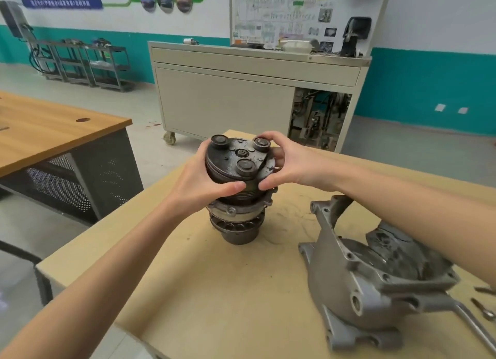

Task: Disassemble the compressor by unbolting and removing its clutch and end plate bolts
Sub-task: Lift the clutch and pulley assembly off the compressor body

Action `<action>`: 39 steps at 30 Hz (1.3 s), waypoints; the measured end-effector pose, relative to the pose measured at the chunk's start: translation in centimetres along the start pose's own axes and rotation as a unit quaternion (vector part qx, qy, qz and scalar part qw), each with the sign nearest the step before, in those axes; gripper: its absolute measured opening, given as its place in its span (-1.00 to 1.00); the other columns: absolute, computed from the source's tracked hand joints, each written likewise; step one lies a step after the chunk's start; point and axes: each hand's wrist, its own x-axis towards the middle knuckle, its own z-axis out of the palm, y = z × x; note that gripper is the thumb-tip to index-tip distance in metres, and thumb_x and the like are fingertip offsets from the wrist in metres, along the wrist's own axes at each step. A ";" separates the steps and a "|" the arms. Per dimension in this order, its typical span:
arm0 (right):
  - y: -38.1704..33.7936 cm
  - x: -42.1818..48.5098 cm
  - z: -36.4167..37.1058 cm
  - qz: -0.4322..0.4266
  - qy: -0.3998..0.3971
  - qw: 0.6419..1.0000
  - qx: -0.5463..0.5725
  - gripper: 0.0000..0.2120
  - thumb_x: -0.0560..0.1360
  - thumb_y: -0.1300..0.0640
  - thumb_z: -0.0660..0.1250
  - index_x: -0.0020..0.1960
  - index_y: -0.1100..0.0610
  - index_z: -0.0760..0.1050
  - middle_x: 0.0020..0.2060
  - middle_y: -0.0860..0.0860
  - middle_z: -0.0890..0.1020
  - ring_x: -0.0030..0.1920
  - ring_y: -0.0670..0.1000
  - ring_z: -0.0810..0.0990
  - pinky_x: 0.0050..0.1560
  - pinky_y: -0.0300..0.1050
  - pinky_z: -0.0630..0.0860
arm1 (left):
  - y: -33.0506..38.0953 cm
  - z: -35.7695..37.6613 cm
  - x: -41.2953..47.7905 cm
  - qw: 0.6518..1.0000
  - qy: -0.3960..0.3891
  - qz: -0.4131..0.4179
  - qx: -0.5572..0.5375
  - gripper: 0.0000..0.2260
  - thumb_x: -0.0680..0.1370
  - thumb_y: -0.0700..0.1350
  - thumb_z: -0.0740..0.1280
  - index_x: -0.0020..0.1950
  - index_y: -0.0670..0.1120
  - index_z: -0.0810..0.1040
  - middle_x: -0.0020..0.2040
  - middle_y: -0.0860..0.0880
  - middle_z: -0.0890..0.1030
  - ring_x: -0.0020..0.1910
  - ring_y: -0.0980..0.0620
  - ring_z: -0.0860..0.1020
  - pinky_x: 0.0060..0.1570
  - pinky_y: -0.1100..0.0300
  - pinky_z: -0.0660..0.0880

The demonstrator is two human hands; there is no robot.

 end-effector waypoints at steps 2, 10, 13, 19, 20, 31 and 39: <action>-0.3 0.2 -0.3 0.011 -0.006 1.000 -0.002 -0.17 0.33 0.24 0.53 0.41 -0.05 0.12 0.17 -0.06 0.52 0.11 -0.12 0.58 0.07 -0.26 0.53 | -0.2 -0.1 0.5 1.000 -0.008 -0.008 0.004 -0.20 0.16 0.18 0.50 0.34 0.02 0.36 0.18 0.14 0.58 0.17 0.22 0.56 0.22 0.10 0.49; -0.1 -0.5 0.5 -0.017 0.025 0.999 -0.011 -0.19 0.27 0.19 0.58 0.33 -0.09 0.15 0.15 -0.08 0.50 0.17 -0.09 0.54 0.04 -0.30 0.53 | -0.5 -0.3 -0.1 1.000 -0.017 0.010 0.010 -0.18 0.16 0.15 0.53 0.36 -0.01 0.34 0.20 0.15 0.58 0.23 0.16 0.54 0.24 0.05 0.47; 0.0 -0.9 0.5 -0.030 0.022 0.998 -0.045 -0.21 0.25 0.16 0.59 0.26 -0.15 0.16 0.15 -0.10 0.47 0.17 -0.06 0.54 0.08 -0.26 0.54 | -0.6 0.2 -0.8 1.000 -0.012 0.024 -0.008 -0.14 0.17 0.10 0.53 0.39 -0.08 0.30 0.27 0.03 0.54 0.29 0.08 0.51 0.29 -0.05 0.44; -1.0 -0.3 -0.5 0.006 -0.027 0.995 -0.096 -0.21 0.29 0.10 0.57 0.32 -0.10 0.16 0.10 -0.17 0.48 0.17 -0.06 0.52 0.17 -0.19 0.47 | -0.9 0.7 -0.7 0.999 -0.019 0.002 -0.026 -0.14 0.16 0.14 0.49 0.39 -0.07 0.31 0.23 0.07 0.56 0.20 0.21 0.54 0.12 0.27 0.48; -1.1 -0.1 -0.7 0.018 -0.032 0.995 -0.091 -0.19 0.31 0.11 0.56 0.38 -0.05 0.14 0.12 -0.12 0.47 0.16 -0.06 0.52 0.16 -0.20 0.46 | -0.8 0.6 -0.3 0.999 -0.027 -0.008 -0.026 -0.15 0.15 0.17 0.48 0.38 -0.06 0.32 0.20 0.11 0.56 0.15 0.28 0.55 0.04 0.36 0.48; -1.9 1.2 -1.2 0.040 -0.061 0.985 -0.154 -0.17 0.35 0.02 0.53 0.44 0.02 0.11 0.23 -0.09 0.35 0.25 -0.04 0.36 0.17 -0.23 0.33 | -1.2 0.4 0.1 0.996 -0.057 -0.013 -0.061 -0.16 0.17 0.20 0.47 0.38 -0.05 0.33 0.22 0.04 0.59 0.19 0.14 0.57 0.10 0.21 0.50; -1.6 0.7 -0.1 0.040 -0.056 0.966 -0.249 -0.03 0.35 -0.01 0.53 0.51 0.07 -0.05 0.40 0.03 0.31 0.32 0.05 0.34 0.17 -0.22 0.32 | -2.2 1.2 -0.6 0.997 -0.038 -0.001 -0.063 -0.06 0.13 0.22 0.48 0.42 -0.10 0.28 0.24 0.03 0.54 0.13 0.29 0.54 0.00 0.43 0.47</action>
